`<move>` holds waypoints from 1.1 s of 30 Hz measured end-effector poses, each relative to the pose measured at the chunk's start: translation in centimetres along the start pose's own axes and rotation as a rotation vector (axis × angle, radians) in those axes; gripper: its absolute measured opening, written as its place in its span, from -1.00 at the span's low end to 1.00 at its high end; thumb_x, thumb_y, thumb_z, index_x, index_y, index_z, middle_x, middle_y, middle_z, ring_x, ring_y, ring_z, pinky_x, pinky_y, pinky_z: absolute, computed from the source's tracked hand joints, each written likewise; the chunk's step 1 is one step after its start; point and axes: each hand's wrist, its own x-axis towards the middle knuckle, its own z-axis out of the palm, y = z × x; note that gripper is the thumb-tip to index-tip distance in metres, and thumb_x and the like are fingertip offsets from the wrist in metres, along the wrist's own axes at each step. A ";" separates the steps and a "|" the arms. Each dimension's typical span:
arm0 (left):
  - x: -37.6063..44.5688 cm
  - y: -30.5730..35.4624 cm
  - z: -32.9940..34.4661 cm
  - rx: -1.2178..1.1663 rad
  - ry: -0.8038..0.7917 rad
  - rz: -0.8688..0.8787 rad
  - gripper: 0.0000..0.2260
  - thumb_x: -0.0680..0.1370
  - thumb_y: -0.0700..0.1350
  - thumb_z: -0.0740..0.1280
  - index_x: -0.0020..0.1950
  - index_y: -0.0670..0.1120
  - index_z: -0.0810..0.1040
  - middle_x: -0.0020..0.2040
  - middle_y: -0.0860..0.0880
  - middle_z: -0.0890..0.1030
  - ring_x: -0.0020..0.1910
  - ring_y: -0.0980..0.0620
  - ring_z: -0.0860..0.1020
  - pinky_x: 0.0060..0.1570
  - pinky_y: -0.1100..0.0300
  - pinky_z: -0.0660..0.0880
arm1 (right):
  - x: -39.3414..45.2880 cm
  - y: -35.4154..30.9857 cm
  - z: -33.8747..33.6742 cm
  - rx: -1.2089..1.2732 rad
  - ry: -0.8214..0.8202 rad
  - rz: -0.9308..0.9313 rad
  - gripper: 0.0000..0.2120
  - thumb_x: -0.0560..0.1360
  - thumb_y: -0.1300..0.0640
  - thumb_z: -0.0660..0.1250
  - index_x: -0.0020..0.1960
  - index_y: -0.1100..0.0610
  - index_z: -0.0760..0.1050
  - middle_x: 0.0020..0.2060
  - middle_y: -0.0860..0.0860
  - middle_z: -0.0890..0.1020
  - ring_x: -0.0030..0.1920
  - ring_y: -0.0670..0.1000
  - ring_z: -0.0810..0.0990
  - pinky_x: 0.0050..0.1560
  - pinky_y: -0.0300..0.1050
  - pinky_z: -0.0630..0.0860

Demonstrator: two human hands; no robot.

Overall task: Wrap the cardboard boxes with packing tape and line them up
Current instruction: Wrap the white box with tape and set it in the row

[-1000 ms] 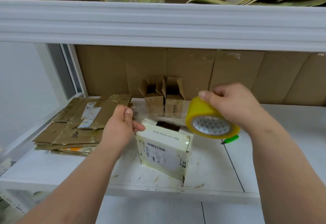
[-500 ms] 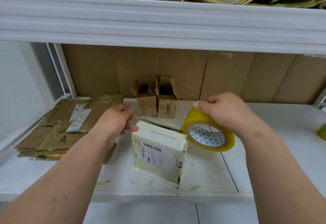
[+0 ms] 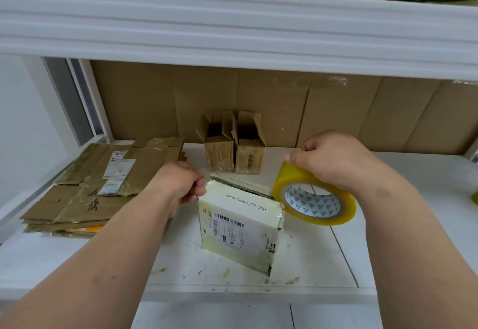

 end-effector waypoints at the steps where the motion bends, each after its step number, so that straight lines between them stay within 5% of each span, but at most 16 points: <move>1: 0.1 0.0 0.1 0.008 0.003 0.002 -0.89 0.65 -0.22 0.24 -0.03 -0.17 0.53 -0.37 -0.06 0.52 -0.57 0.16 0.49 -0.52 0.30 0.40 | 0.0 0.0 0.0 0.003 0.001 0.001 -0.58 0.56 -0.18 0.27 -0.23 0.15 0.54 -0.33 0.04 0.53 -0.29 0.00 0.49 -0.34 -0.15 0.35; 10: 0.3 -0.5 0.4 0.248 -0.016 0.098 -0.94 0.58 -0.21 0.35 -0.06 -0.19 0.56 -0.36 -0.08 0.50 -0.41 0.03 0.39 -0.42 0.24 0.34 | -0.6 0.5 0.5 0.116 0.044 0.012 -0.62 0.51 -0.19 0.35 -0.19 0.13 0.61 -0.29 0.03 0.59 -0.25 0.00 0.53 -0.26 -0.12 0.43; 15: 0.5 -1.9 0.2 0.110 -0.009 0.095 -0.89 0.57 -0.21 0.37 0.03 -0.24 0.59 -0.29 -0.10 0.49 -0.38 0.05 0.32 -0.41 0.22 0.25 | -0.8 0.8 0.8 0.197 0.075 0.036 -0.65 0.48 -0.20 0.38 -0.23 0.08 0.60 -0.27 0.03 0.60 -0.21 0.01 0.55 -0.24 -0.12 0.45; 22: -0.5 -3.2 -0.1 0.160 -0.039 0.202 -0.78 0.64 -0.06 0.28 -0.09 -0.07 0.67 -0.15 0.00 0.68 -0.18 0.05 0.54 -0.22 0.18 0.42 | -1.2 1.2 1.0 0.216 0.105 0.035 -0.67 0.49 -0.22 0.37 -0.23 0.02 0.60 -0.26 0.00 0.60 -0.22 -0.02 0.55 -0.28 -0.13 0.47; 29: -2.5 0.0 -1.8 0.621 -0.279 0.163 -0.57 0.63 0.24 0.08 0.08 0.00 0.61 0.05 0.05 0.60 0.03 0.10 0.51 0.08 0.14 0.36 | -1.5 1.1 1.1 0.230 0.114 0.026 -0.69 0.49 -0.22 0.36 -0.21 0.00 0.60 -0.25 -0.03 0.59 -0.22 -0.03 0.53 -0.23 -0.10 0.51; 31: -2.2 0.5 -1.5 0.838 -0.235 0.194 -0.55 0.64 0.24 0.04 0.17 -0.02 0.57 0.21 -0.06 0.57 0.13 0.00 0.49 0.10 0.13 0.38 | -1.5 1.0 1.1 0.231 0.117 0.021 -0.69 0.49 -0.23 0.36 -0.19 0.00 0.60 -0.23 -0.02 0.59 -0.21 -0.03 0.54 -0.18 -0.06 0.55; 33: -1.9 0.0 -1.0 0.911 -0.112 0.305 -0.53 0.65 0.20 0.11 0.47 0.01 0.38 0.48 -0.11 0.36 0.38 -0.09 0.38 0.32 0.07 0.34 | -1.6 1.0 1.1 0.232 0.128 0.022 -0.69 0.49 -0.23 0.36 -0.18 0.00 0.61 -0.24 -0.02 0.59 -0.21 -0.02 0.54 -0.15 -0.04 0.57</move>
